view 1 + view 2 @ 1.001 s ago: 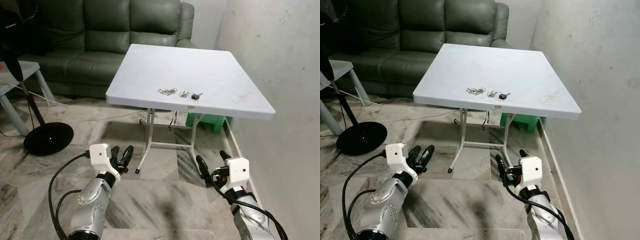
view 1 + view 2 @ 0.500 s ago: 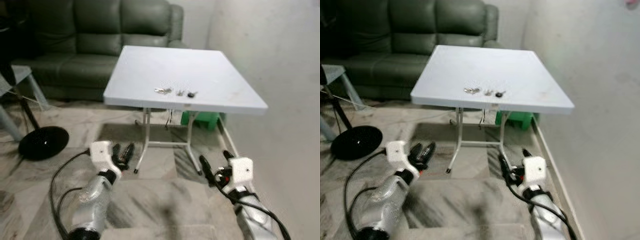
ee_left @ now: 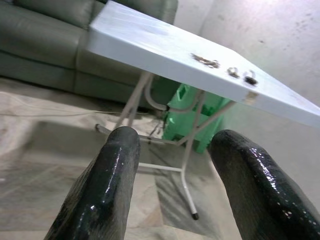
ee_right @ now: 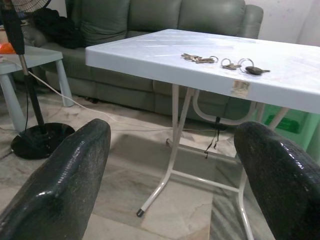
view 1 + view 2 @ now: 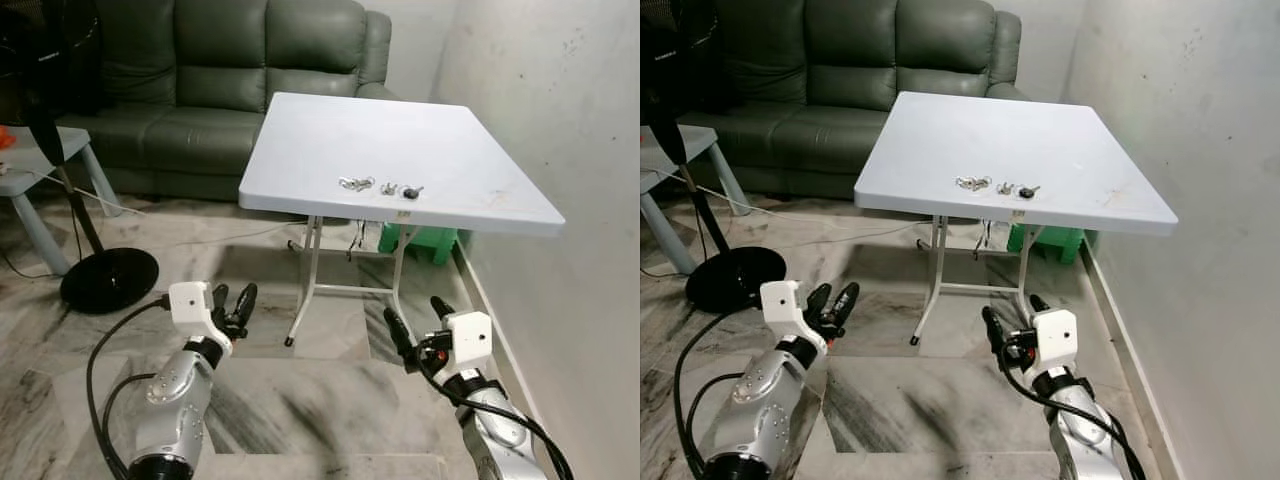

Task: Hang keys on a hook

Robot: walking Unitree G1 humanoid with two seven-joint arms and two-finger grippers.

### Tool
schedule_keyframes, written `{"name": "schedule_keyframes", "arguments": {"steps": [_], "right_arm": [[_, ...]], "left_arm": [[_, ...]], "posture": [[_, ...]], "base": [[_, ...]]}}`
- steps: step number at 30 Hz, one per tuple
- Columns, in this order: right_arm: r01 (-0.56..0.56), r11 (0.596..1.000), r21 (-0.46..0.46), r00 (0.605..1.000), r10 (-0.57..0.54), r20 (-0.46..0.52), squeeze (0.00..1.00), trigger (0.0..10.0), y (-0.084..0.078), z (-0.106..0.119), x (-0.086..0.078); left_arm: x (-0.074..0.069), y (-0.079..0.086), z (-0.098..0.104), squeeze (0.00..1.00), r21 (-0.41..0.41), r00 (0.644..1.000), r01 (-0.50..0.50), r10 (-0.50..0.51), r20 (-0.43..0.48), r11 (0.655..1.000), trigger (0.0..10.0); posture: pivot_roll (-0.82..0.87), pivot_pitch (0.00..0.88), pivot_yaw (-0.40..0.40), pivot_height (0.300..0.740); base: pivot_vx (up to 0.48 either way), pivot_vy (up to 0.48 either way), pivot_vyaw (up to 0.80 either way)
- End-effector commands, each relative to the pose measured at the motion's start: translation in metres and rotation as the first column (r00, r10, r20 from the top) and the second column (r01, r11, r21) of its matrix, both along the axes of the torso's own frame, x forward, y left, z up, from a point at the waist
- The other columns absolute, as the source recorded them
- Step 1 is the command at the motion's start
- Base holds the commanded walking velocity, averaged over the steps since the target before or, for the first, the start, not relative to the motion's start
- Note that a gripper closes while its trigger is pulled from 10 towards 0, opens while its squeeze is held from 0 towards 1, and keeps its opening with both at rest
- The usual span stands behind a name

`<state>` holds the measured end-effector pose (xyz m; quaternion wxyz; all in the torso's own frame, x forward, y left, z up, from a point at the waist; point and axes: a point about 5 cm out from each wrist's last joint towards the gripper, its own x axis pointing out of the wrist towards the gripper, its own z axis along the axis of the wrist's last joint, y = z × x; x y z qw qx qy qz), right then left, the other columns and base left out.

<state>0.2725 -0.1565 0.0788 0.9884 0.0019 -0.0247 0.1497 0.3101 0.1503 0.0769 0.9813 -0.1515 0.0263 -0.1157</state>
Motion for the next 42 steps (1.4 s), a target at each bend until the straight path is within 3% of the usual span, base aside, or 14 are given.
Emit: {"name": "schedule_keyframes", "arguments": {"steps": [1,42], "right_arm": [[0.015,1.0,0.0,1.0,-0.015,0.006,0.0,10.0,-0.0044,0.0031,0.0009],[0.013,1.0,-0.001,1.0,-0.013,0.008,0.0,10.0,-0.005,0.0039,0.0007]], "left_arm": [[0.0014,-0.0018,0.0031,0.0,0.011,1.0,0.011,-0.011,0.016,1.0,10.0],[0.003,-0.0056,0.0023,0.0,0.014,1.0,0.022,-0.022,0.015,1.0,10.0]], "posture": [[0.02,0.0,-0.04,0.74],[0.02,0.0,-0.037,0.74]], "base": [[0.281,0.0,0.0],[0.447,0.0,0.0]]}}
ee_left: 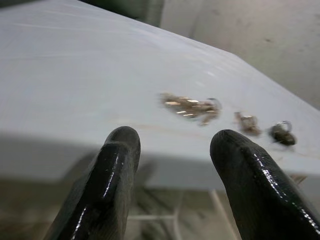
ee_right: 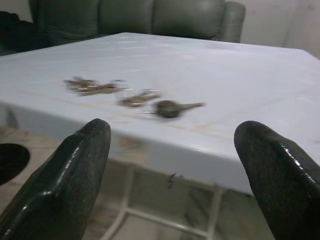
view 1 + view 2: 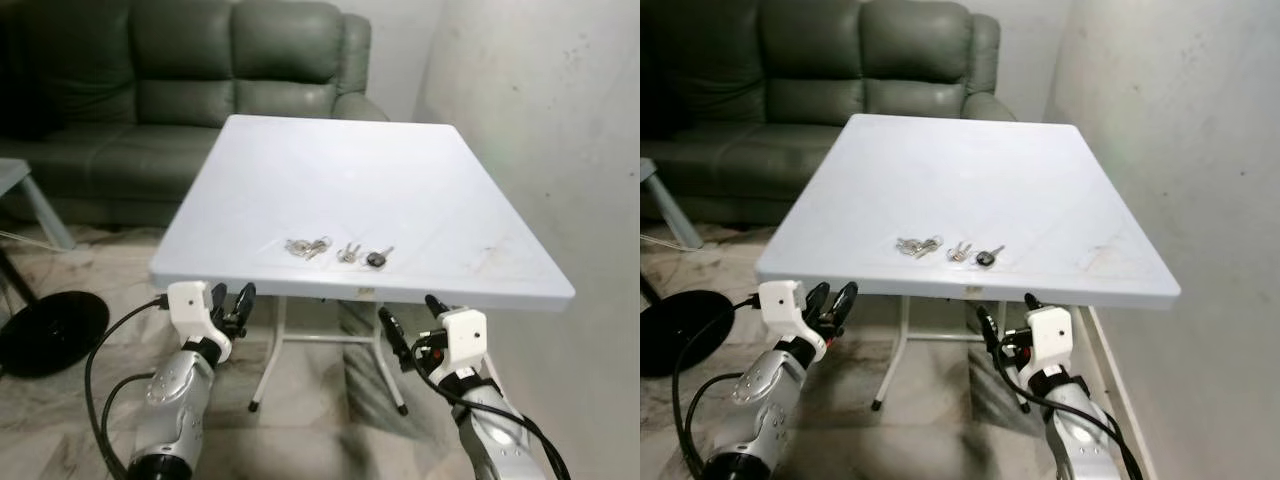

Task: Hang keys on a hook

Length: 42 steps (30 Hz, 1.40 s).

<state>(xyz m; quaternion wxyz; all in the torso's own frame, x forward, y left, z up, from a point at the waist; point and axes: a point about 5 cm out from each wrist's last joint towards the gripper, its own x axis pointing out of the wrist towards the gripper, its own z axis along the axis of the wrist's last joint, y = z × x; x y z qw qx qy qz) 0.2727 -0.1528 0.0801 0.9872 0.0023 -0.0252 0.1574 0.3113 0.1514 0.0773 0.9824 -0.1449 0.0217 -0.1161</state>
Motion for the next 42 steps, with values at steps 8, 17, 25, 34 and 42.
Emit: {"name": "schedule_keyframes", "arguments": {"steps": [8,17,25,34,42], "right_arm": [[0.028,1.0,-0.001,1.0,-0.028,0.007,0.0,10.0,-0.008,0.003,0.001],[-0.021,0.999,-0.028,1.0,0.021,0.013,0.0,10.0,-0.008,0.005,0.005],[-0.077,0.995,-0.071,0.996,0.079,0.031,0.0,10.0,-0.011,0.017,0.025],[-0.187,0.979,-0.084,0.982,0.189,0.016,0.0,10.0,-0.005,0.025,0.039],[-0.267,0.958,-0.106,0.963,0.268,-0.003,0.0,10.0,0.0,0.033,0.057]], "left_arm": [[0.002,-0.007,0.002,0.0,0.001,1.0,0.023,-0.023,0.004,1.0,10.0],[-0.002,-0.017,-0.003,0.0,0.007,0.999,0.031,-0.03,-0.015,1.0,10.0],[-0.007,-0.035,-0.003,0.0,0.008,0.996,0.093,-0.093,-0.01,0.996,10.0],[-0.011,-0.053,0.003,0.0,0.015,0.986,0.164,-0.164,0.016,0.986,10.0],[-0.017,-0.06,0.006,0.0,0.03,0.979,0.202,-0.203,0.02,0.979,10.0]], "posture": [[0.02,0.0,-0.039,0.74],[0.02,0.0,-0.039,0.74],[0.02,0.0,-0.04,0.74],[0.04,0.0,-0.044,0.74],[0.05,0.0,-0.049,0.74]], "base": [[0.428,0.0,0.0],[0.092,0.0,0.0],[0.0,0.0,0.0],[0.0,0.0,0.0],[0.0,0.0,0.0]]}}
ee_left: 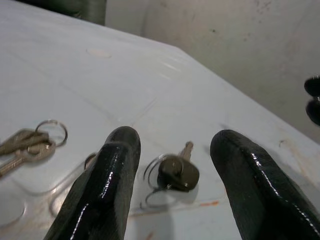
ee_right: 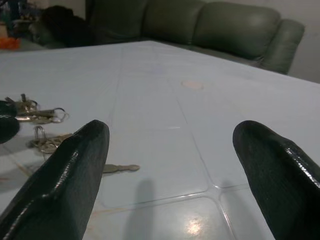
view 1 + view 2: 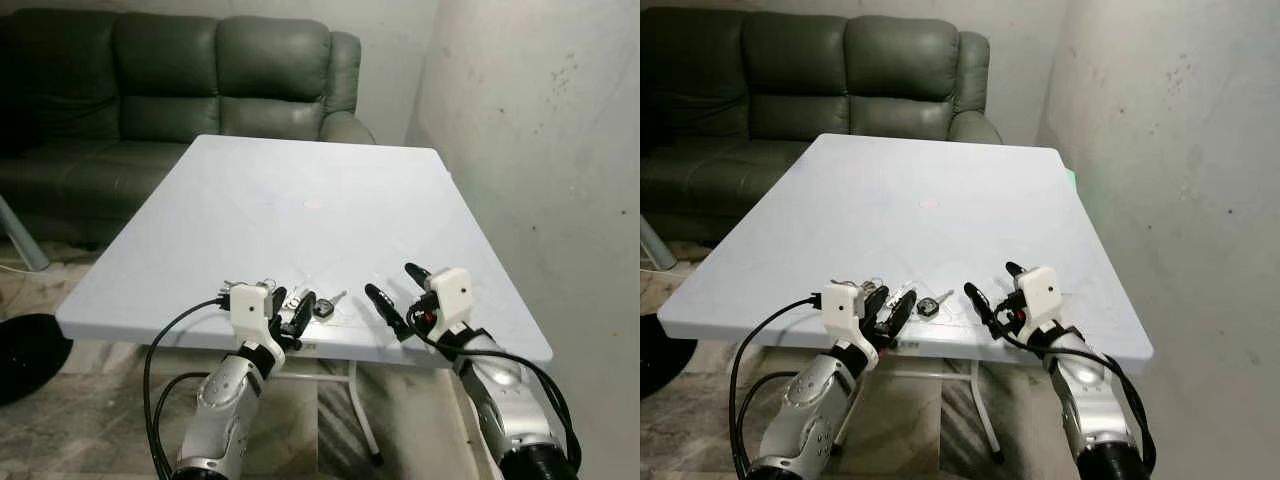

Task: Hang keys on a hook

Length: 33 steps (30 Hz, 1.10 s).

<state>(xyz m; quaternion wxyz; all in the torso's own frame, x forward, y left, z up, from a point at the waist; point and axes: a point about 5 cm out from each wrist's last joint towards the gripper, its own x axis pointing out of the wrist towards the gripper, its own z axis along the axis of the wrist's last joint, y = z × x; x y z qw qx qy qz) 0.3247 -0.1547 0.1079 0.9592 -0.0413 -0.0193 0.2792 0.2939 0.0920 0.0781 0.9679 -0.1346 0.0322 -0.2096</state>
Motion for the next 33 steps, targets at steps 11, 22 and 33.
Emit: {"name": "schedule_keyframes", "arguments": {"steps": [11,22,33], "right_arm": [[-0.058,0.998,-0.021,0.998,0.058,0.007,0.0,10.0,0.009,0.009,0.016],[-0.151,0.987,-0.059,0.989,0.151,-0.012,0.0,10.0,0.018,0.005,0.018],[-0.265,0.955,-0.132,0.964,0.265,-0.018,0.0,10.0,0.026,0.012,0.025]], "left_arm": [[-0.003,0.003,0.005,0.0,0.017,1.0,-0.007,0.006,0.012,1.0,10.0],[-0.019,-0.012,0.007,0.0,0.017,0.998,0.063,-0.063,0.002,0.998,10.0],[-0.038,-0.023,0.008,0.0,0.002,0.996,0.09,-0.09,-0.024,0.996,10.0]], "posture": [[0.08,0.0,-0.063,0.74],[0.1,0.0,-0.073,0.74],[0.12,0.0,-0.094,0.74]], "base": [[0.0,0.0,0.0],[0.0,0.0,0.0],[0.0,0.0,0.0]]}}
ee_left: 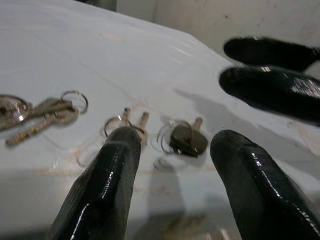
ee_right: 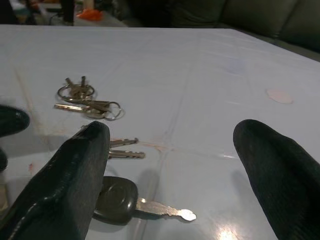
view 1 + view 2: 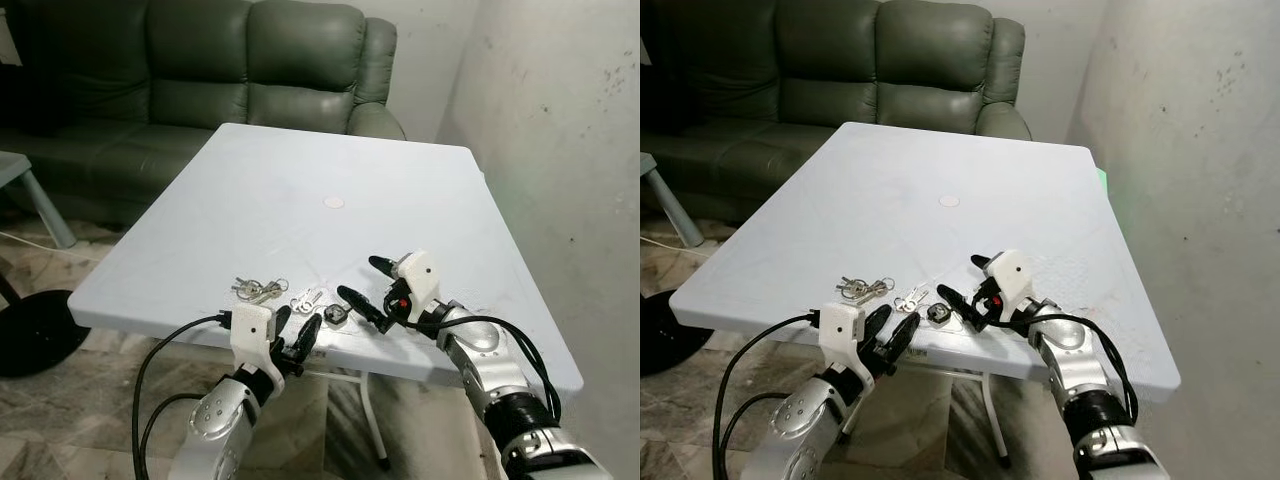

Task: Hang keys on a hook

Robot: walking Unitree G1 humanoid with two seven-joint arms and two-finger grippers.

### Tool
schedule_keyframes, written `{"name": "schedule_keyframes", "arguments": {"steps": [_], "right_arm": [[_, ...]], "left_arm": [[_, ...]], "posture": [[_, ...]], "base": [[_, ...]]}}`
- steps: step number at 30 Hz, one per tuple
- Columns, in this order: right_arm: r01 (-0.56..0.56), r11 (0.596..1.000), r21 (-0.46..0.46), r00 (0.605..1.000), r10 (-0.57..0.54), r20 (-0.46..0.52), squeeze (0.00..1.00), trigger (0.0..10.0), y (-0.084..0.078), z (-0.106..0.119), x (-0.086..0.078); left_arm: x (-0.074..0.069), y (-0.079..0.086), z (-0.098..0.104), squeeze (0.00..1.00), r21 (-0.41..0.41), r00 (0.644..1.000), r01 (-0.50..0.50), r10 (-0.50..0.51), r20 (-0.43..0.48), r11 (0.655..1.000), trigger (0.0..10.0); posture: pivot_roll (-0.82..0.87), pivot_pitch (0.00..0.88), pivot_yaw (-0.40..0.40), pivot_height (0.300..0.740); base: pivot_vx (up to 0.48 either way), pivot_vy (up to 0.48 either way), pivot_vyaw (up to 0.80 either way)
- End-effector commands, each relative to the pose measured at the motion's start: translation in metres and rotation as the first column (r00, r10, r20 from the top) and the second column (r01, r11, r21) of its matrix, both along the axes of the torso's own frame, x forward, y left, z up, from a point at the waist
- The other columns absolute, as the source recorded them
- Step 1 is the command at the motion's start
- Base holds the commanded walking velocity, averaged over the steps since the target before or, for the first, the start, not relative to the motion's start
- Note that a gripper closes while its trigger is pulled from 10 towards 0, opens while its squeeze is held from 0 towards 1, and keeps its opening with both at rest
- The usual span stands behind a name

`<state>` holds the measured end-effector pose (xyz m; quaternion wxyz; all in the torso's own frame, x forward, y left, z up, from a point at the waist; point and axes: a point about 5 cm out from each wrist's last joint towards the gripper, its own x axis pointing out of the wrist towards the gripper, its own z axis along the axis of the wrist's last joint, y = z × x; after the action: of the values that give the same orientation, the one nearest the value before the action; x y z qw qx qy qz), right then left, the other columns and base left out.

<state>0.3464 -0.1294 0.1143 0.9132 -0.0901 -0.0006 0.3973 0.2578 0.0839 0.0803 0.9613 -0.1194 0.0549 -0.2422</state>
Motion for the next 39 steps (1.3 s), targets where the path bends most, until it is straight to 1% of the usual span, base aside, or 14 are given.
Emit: {"name": "schedule_keyframes", "arguments": {"steps": [1,5,10,13,18,22,26,30,36,39], "right_arm": [[-0.029,0.999,-0.028,0.999,0.029,0.022,0.0,10.0,0.002,0.007,0.005],[-0.038,0.999,-0.027,0.999,0.038,0.022,0.0,10.0,0.005,0.009,0.007],[-0.07,0.997,-0.038,0.997,0.071,0.022,0.0,10.0,0.012,0.009,0.008],[-0.081,0.996,-0.042,0.996,0.082,0.02,0.0,10.0,0.014,0.009,0.008],[-0.14,0.988,-0.065,0.99,0.142,0.02,0.0,10.0,0.025,0.007,0.005],[-0.158,0.985,-0.068,0.987,0.159,0.014,0.0,10.0,0.028,0.004,0.003],[-0.178,0.98,-0.091,0.984,0.179,0.004,0.0,10.0,0.032,-0.001,0.0],[-0.177,0.98,-0.093,0.984,0.177,-0.001,0.0,10.0,0.034,-0.003,-0.001],[-0.139,0.985,-0.099,0.99,0.139,-0.01,0.0,10.0,0.038,-0.006,0.0],[-0.116,0.99,-0.08,0.993,0.115,-0.022,0.0,10.0,0.044,-0.007,0.0]], "left_arm": [[-0.004,-0.014,0.006,0.0,-0.036,1.0,0.006,-0.006,-0.003,0.999,10.0],[-0.009,-0.014,0.007,0.0,-0.039,1.0,0.006,-0.006,-0.01,0.999,10.0],[-0.017,-0.014,0.007,0.0,-0.014,1.0,0.006,-0.006,-0.02,1.0,10.0],[-0.018,-0.014,0.007,0.0,-0.012,1.0,0.005,-0.005,-0.022,1.0,10.0],[-0.021,-0.014,0.009,0.0,-0.002,1.0,0.012,-0.012,-0.026,1.0,10.0],[-0.023,-0.015,0.01,0.0,-0.001,0.999,0.017,-0.017,-0.029,1.0,10.0],[-0.027,-0.017,0.01,0.0,-0.001,0.999,0.026,-0.026,-0.044,1.0,10.0],[-0.029,-0.017,0.009,0.0,-0.001,0.998,0.026,-0.026,-0.052,1.0,10.0],[-0.031,-0.017,0.009,0.0,0.001,0.998,0.026,-0.026,-0.062,1.0,10.0],[-0.033,-0.018,0.009,0.0,0.003,0.997,0.027,-0.027,-0.069,1.0,10.0]], "posture": [[0.13,0.0,-0.098,0.74],[0.13,0.006,-0.101,0.74],[0.14,0.025,-0.105,0.74],[0.15,0.025,-0.105,0.74],[0.15,0.031,-0.101,0.74],[0.15,0.035,-0.099,0.74],[0.15,0.042,-0.1,0.74],[0.16,0.047,-0.1,0.74],[0.16,0.053,-0.101,0.74],[0.16,0.055,-0.101,0.74]], "base": [[0.0,0.0,0.0],[0.0,0.0,0.0],[0.0,0.0,0.0],[0.0,0.0,0.0],[0.0,0.0,0.0],[0.0,0.0,0.0],[0.0,0.0,0.0],[0.0,0.0,0.0],[0.0,0.0,0.0],[0.0,0.0,0.0]]}}
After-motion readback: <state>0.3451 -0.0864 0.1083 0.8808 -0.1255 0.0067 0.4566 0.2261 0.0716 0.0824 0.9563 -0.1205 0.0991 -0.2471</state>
